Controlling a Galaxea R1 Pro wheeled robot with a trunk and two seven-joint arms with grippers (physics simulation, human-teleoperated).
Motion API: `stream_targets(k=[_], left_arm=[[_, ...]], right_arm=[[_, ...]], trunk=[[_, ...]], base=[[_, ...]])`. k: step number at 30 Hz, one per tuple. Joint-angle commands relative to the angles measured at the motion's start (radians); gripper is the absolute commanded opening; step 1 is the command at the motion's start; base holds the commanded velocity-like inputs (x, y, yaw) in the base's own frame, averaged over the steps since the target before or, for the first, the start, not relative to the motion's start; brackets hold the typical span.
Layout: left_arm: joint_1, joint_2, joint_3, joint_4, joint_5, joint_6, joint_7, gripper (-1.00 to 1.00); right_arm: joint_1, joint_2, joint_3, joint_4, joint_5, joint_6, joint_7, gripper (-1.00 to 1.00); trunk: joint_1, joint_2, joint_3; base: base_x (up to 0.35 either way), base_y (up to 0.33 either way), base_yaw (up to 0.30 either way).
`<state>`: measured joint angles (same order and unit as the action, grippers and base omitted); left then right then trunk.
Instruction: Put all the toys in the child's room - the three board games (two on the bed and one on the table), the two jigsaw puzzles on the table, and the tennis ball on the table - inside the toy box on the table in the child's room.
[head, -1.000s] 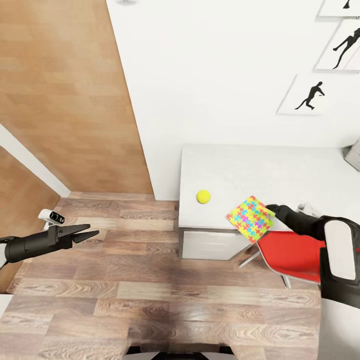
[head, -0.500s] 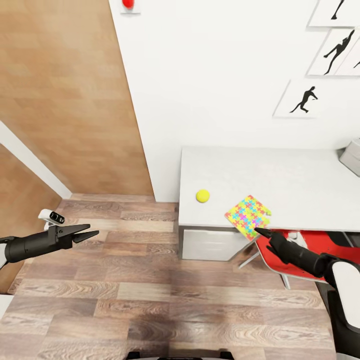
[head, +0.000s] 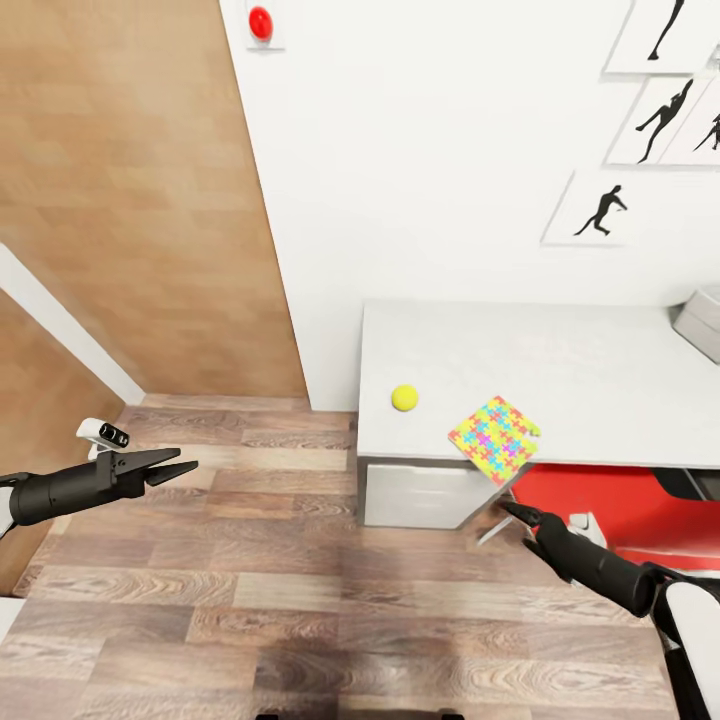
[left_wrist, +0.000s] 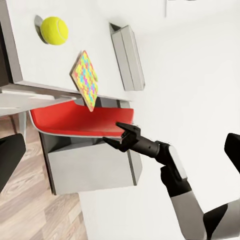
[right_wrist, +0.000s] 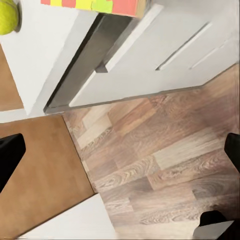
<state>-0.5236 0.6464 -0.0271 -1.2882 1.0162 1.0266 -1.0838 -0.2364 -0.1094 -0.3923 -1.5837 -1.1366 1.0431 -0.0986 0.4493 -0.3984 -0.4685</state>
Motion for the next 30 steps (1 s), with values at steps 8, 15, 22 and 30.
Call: stream_targets(k=[8, 15, 22, 30], left_arm=[[0.000, 0.001, -0.002, 0.001, 0.002, 0.004, -0.002, 1.00], [0.005, 0.001, -0.002, 0.001, 0.002, 0.004, -0.002, 1.00], [0.008, 0.001, -0.002, 0.008, 0.000, 0.005, -0.002, 1.00], [0.069, 0.002, 0.001, 0.007, -0.005, -0.001, 0.000, 1.00]], right_arm=[[0.031, 0.003, 0.015, 0.002, -0.012, 0.004, 0.002, 1.00], [0.040, 0.010, 0.088, 0.004, -0.009, 0.004, 0.010, 1.00], [0.050, 0.011, 0.104, 0.006, -0.007, 0.004, 0.027, 1.00], [0.051, 0.019, 0.128, 0.025, -0.004, -0.011, 0.031, 1.00]], trunk=[[0.001, -0.002, 0.012], [0.001, -0.002, 0.023], [0.001, -0.002, 0.035], [0.001, -0.002, 0.048]], base=[[0.000, 0.000, 0.000], [0.000, 0.000, 0.000], [0.000, 0.000, 0.000], [0.000, 0.000, 0.000]])
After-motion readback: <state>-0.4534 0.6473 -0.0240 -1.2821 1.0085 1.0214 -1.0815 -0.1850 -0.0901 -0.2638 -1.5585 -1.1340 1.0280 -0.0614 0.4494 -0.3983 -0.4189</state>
